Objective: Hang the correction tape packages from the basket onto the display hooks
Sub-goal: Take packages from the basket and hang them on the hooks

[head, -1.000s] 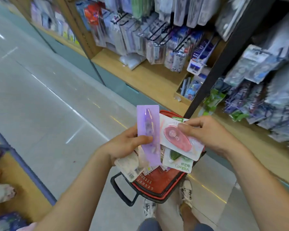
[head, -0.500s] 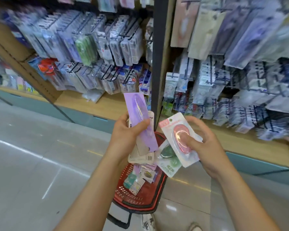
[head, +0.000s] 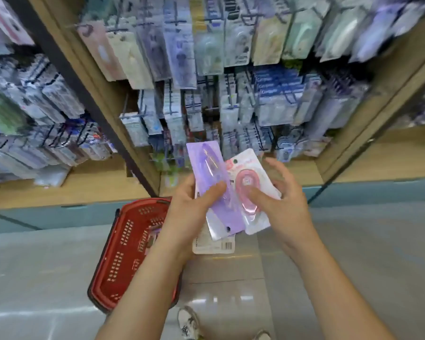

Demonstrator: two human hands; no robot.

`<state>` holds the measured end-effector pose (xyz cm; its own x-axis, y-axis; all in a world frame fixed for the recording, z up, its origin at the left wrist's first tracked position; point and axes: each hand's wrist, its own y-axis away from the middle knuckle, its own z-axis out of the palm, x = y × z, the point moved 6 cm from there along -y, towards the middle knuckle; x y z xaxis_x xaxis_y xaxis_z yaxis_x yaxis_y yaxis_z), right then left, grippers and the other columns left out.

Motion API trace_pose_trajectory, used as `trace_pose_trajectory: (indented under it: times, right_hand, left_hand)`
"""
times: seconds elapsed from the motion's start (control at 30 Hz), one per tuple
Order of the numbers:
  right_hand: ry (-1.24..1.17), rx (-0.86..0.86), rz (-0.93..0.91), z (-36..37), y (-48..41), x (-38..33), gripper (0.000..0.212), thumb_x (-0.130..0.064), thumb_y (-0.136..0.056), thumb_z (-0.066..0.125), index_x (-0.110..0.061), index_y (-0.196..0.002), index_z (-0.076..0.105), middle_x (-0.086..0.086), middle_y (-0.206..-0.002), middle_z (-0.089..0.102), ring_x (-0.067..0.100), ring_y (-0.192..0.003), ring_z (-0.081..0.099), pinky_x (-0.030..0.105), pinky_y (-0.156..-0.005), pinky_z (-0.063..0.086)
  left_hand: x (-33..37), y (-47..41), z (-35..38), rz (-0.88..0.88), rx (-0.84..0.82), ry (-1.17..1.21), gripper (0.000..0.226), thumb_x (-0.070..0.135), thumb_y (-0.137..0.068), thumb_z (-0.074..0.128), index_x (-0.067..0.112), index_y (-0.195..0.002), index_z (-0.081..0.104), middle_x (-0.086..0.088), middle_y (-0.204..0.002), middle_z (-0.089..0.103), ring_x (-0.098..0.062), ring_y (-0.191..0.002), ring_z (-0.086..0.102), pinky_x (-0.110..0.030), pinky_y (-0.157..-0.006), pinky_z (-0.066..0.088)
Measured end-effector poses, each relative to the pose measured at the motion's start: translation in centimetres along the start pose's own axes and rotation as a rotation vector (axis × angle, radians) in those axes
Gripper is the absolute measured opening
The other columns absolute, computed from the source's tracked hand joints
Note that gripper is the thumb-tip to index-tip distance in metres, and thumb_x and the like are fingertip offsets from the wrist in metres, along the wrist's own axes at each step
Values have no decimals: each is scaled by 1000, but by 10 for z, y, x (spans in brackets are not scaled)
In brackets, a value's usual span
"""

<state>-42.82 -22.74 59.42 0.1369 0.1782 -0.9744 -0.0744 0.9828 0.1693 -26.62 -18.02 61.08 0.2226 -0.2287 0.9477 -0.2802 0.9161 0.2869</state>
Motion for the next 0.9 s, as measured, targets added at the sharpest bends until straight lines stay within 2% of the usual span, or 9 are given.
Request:
trace_pose_trajectory:
  times: [0.1, 0.2, 0.33, 0.47, 0.6, 0.67, 0.77, 0.83, 0.9]
  right_hand:
    - [-34, 100, 14, -74, 10, -15, 37, -6, -80, 78, -14, -115, 68, 10, -106, 75, 26, -92, 71, 42, -79, 58]
    - [-68, 152, 6, -134, 18, -29, 22, -8, -83, 75, -7, -104, 72, 12, -98, 75, 22, -80, 68, 40, -75, 55]
    - [-127, 275, -19, -195, 19, -42, 8, -6, -87, 70, -12, -92, 72, 9, -88, 73, 23, -78, 65, 40, -74, 52]
    - [-190, 357, -10, -234, 10, -46, 5, -12, -88, 70, -16, -86, 70, 4, -83, 70, 20, -75, 64, 38, -71, 52]
    - [-298, 409, -11, -265, -8, -51, 7, -12, -92, 66, -17, -87, 65, 2, -86, 70, 19, -78, 63, 36, -75, 50]
    - [-374, 461, -21, -284, -22, -59, 7, -10, -93, 63, -16, -91, 61, -1, -85, 69, 14, -75, 64, 30, -69, 51]
    - [-346, 546, -54, -316, -46, -74, 26, -8, -95, 60, -25, -114, 53, -1, -90, 69, 10, -71, 66, 25, -58, 53]
    - [-217, 527, -115, -328, -64, -86, 48, -5, -95, 57, -47, -117, 50, 0, -94, 71, 15, -80, 67, 33, -67, 56]
    - [2, 504, -209, -334, -79, -100, 49, -1, -94, 54, -48, -108, 58, -7, -103, 70, 15, -93, 64, 45, -84, 54]
  left_hand:
    - [-5, 7, 71, 72, -107, -140, 23, 15, -92, 66, 23, -113, 67, 7, -98, 76, -13, -89, 72, -26, -74, 58]
    - [-14, 15, 133, 29, -244, -155, 25, 19, -93, 64, 31, -115, 61, 12, -100, 75, -8, -90, 71, -23, -75, 58]
    - [-18, 20, 194, -24, -392, -142, 26, 13, -90, 67, 31, -107, 62, 9, -93, 76, -12, -82, 72, -25, -67, 57]
    - [-23, 8, 236, -11, -422, -172, 26, 3, -86, 68, 22, -104, 66, 6, -90, 76, -12, -78, 70, -27, -70, 58]
    - [-31, -13, 265, -17, -403, -212, 23, 5, -84, 73, 22, -98, 70, 4, -87, 76, -14, -75, 69, -31, -72, 57]
    - [-32, -30, 273, -29, -351, -206, 20, 8, -81, 76, 23, -94, 71, 3, -84, 75, -16, -72, 68, -36, -74, 55]
    - [-26, -59, 282, -27, -302, -168, 18, 5, -86, 70, 20, -95, 70, 1, -83, 75, -18, -71, 68, -41, -77, 55]
    - [-17, -76, 289, -13, -295, -152, 17, 5, -87, 68, 19, -96, 70, -1, -86, 75, -20, -74, 68, -42, -79, 55]
    - [-6, -87, 300, 12, -307, -145, 16, 7, -85, 71, 22, -90, 72, 1, -84, 75, -18, -73, 67, -40, -78, 54]
